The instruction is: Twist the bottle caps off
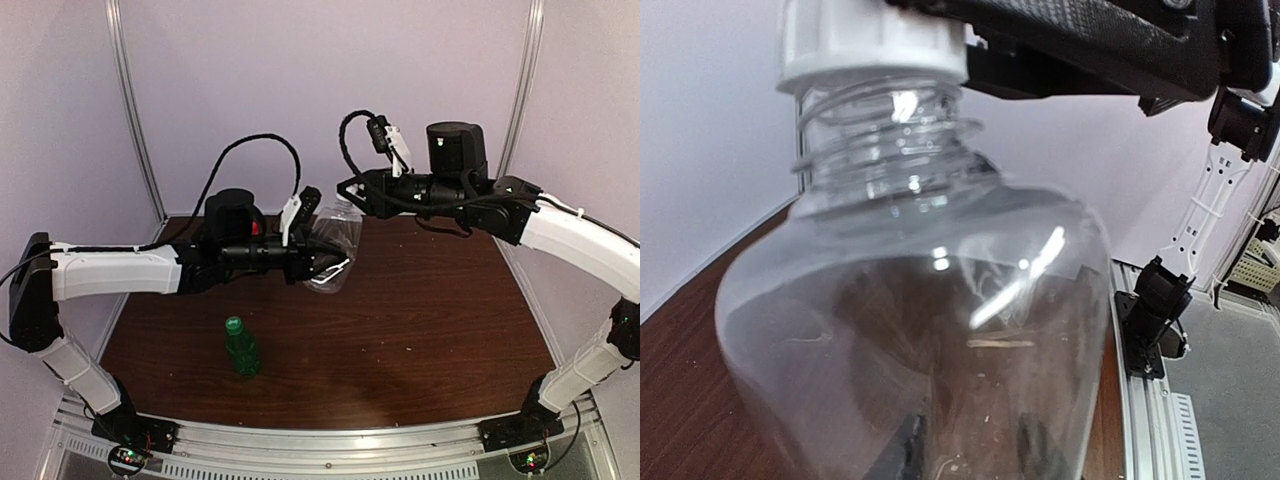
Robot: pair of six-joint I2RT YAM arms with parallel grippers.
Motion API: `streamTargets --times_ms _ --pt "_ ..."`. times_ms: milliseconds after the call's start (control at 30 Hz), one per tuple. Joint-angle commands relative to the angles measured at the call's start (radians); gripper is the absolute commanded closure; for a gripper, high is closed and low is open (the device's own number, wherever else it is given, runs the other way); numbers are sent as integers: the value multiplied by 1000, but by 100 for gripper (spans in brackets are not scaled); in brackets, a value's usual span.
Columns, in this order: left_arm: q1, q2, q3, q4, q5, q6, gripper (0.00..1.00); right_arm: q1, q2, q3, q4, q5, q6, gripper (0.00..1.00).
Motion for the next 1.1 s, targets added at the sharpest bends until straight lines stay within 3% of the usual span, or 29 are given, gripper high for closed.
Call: streamTargets --times_ms 0,267,500,633,900,1067 --pt "6 -41 -37 94 96 67 70 -50 -58 -40 83 -158 -38 100" --pt "6 -79 -140 243 352 171 70 -174 -75 -67 213 -689 -85 100" --pt "6 -80 -135 218 363 182 70 -183 -60 -60 213 -765 -106 100" --pt "6 -113 -145 195 279 187 70 -213 -75 -83 223 -668 -89 100" --pt "6 -201 -122 27 -129 162 67 -239 -38 -188 154 -65 -129 100" --pt "6 -240 -142 16 -265 164 67 -240 44 -331 318 24 -159 98"
